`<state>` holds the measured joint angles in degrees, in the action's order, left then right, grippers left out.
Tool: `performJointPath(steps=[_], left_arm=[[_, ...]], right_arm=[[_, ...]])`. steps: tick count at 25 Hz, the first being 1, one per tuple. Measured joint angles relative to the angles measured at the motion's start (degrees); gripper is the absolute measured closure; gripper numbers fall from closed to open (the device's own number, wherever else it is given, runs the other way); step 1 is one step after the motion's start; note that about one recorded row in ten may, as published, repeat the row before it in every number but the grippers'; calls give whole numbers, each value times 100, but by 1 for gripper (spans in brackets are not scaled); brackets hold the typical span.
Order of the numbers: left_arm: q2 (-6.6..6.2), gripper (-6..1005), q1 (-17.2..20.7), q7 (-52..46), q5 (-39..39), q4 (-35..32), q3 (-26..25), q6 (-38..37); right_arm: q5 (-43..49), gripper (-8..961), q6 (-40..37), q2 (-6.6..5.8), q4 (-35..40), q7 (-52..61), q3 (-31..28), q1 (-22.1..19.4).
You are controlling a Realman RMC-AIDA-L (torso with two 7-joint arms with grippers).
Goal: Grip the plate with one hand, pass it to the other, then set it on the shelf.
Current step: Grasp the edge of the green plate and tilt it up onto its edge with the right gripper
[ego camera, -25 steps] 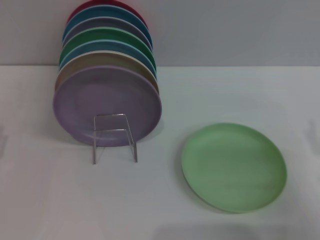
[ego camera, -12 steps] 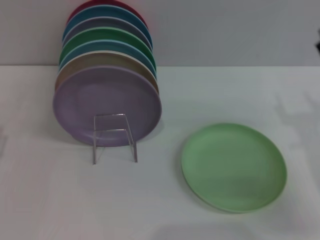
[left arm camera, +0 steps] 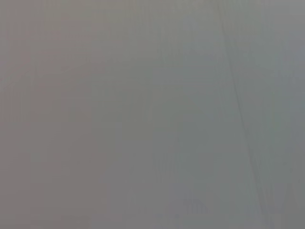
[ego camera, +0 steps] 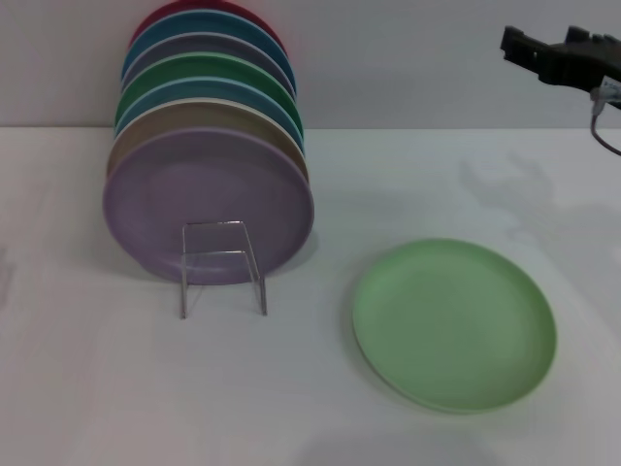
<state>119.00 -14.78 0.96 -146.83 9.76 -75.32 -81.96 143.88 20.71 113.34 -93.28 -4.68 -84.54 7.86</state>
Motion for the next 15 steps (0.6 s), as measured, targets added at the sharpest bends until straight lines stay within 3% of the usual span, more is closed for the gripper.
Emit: performJointPath(steps=[1, 2, 3, 5, 6, 15], left_arm=[[0, 219, -2, 0, 4, 0, 0, 0], [0, 220, -6, 0, 5, 0, 0, 1], [0, 220, -12, 0, 5, 0, 0, 0], [0, 221, -33, 0, 5, 0, -1, 0], [-2, 222, -48, 1, 5, -1, -11, 2], [-21, 226, -102, 8, 6, -1, -49, 30]], right_arm=[[267, 134, 1477, 335, -468, -107, -698, 187], [267, 135, 1477, 335, -468, -107, -698, 187], [371, 135, 2119, 447, -644, -181, -994, 321], [448, 136, 3220, 545, -818, -244, -1408, 616], [343, 136, 4136, 528, -840, -241, -1706, 923], [66, 137, 6094, 520, -964, -48, -2573, 1386]])
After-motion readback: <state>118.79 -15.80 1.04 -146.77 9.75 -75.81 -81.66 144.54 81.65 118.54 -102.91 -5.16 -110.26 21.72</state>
